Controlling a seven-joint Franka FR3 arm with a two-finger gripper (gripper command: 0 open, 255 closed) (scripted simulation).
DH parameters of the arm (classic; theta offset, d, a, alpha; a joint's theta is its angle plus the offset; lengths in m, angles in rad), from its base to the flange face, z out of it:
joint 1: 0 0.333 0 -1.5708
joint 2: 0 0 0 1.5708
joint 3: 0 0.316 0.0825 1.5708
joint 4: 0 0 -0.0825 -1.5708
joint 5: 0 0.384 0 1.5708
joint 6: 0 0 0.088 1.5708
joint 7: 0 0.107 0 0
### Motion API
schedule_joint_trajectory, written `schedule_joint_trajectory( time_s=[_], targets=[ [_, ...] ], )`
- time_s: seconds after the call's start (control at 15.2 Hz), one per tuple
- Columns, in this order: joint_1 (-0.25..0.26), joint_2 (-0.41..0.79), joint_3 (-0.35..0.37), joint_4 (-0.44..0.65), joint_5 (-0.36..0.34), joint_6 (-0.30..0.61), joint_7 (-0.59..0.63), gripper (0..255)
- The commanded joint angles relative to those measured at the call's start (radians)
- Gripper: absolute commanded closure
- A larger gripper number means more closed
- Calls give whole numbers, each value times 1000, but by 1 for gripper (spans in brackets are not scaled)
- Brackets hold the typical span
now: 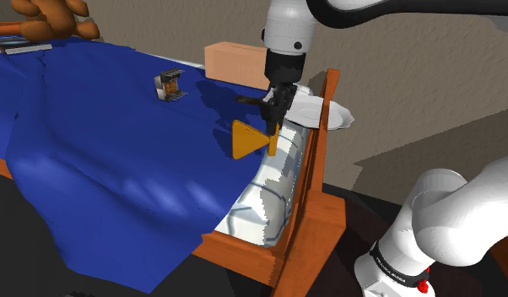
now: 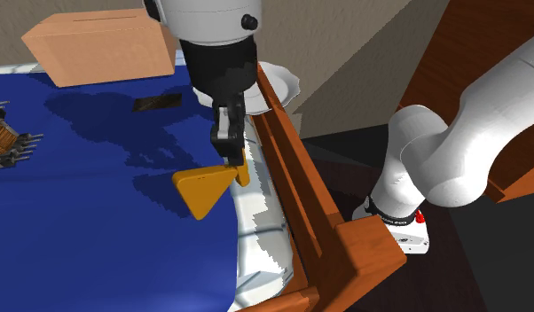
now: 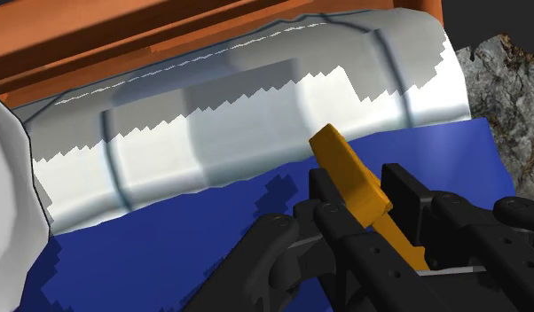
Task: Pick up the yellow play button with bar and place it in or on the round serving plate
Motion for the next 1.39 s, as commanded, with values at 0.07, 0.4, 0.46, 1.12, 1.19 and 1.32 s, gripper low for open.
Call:
schedule_joint_trajectory(
  time_s=[0.07,0.4,0.46,1.12,1.19,1.32],
  targets=[
    [-1,8,-1,49,-2,-40,3,255],
    [-4,25,-3,131,-7,-106,6,255],
    [-4,30,-4,149,-8,-119,7,255],
    [-36,29,-80,235,-41,-212,-90,255],
    [-43,24,-99,234,-48,-216,-116,255],
    [-57,19,-136,234,-65,-222,-166,255]
  ],
)
